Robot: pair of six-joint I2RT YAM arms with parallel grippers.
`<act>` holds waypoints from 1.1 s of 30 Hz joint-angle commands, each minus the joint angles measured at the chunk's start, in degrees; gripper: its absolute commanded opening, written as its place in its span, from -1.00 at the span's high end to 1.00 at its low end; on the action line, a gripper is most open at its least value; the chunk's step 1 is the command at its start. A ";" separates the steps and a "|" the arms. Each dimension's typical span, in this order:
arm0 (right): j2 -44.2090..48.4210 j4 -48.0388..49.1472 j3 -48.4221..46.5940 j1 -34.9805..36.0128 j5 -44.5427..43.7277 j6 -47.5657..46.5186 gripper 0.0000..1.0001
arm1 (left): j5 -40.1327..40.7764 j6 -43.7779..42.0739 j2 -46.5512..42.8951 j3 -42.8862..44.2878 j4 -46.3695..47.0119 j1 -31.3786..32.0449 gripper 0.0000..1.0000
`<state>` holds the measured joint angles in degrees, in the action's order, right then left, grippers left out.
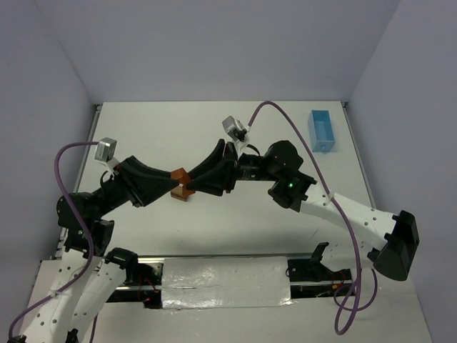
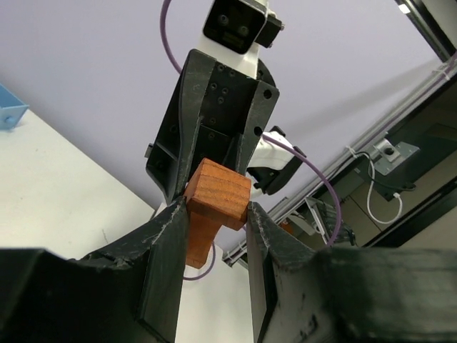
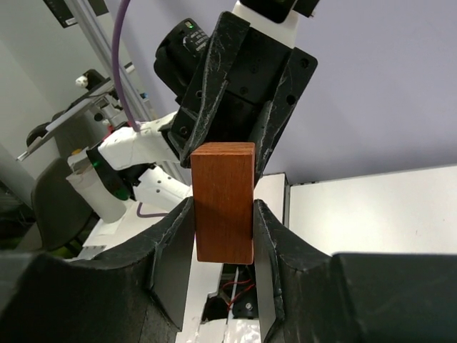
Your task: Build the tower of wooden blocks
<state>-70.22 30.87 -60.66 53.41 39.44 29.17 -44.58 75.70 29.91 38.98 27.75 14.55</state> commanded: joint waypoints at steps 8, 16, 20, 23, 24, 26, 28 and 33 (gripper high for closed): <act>2.10 -0.46 2.30 -2.87 -2.79 -0.07 1.00 | 12.57 -24.18 -2.67 9.52 -31.66 -0.13 -0.99; -3.42 -29.13 -7.69 -6.83 -12.53 -15.09 1.00 | 46.20 -46.08 2.34 20.78 -68.68 -0.13 -0.99; -13.79 -46.49 -18.86 -6.13 -22.20 -20.20 1.00 | 67.84 -47.84 2.61 20.35 -72.13 -0.13 -0.99; -19.58 -54.15 -26.67 -3.93 -27.82 -23.10 0.98 | 76.88 -46.26 -0.28 16.49 -69.77 -0.13 -0.99; -21.26 -55.73 -28.27 -3.23 -29.67 -24.84 0.98 | 77.62 -46.08 -3.16 15.09 -68.63 -0.13 -0.99; -26.01 -60.39 -33.00 -1.12 -34.77 -26.17 0.98 | 78.06 -45.82 -7.91 10.17 -64.25 -0.13 -0.99; -30.39 -62.60 -35.30 -0.24 -36.45 -27.49 0.98 | 76.66 -46.78 -9.86 9.44 -63.26 -0.22 -0.99; -37.79 -64.01 -41.28 2.14 -38.83 -28.11 0.96 | 74.11 -47.66 -13.04 8.21 -62.29 -0.40 -0.99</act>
<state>-105.95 -29.80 -97.17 54.43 4.64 3.31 28.97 29.93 17.47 47.44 -38.24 14.41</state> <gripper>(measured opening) 0.411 0.995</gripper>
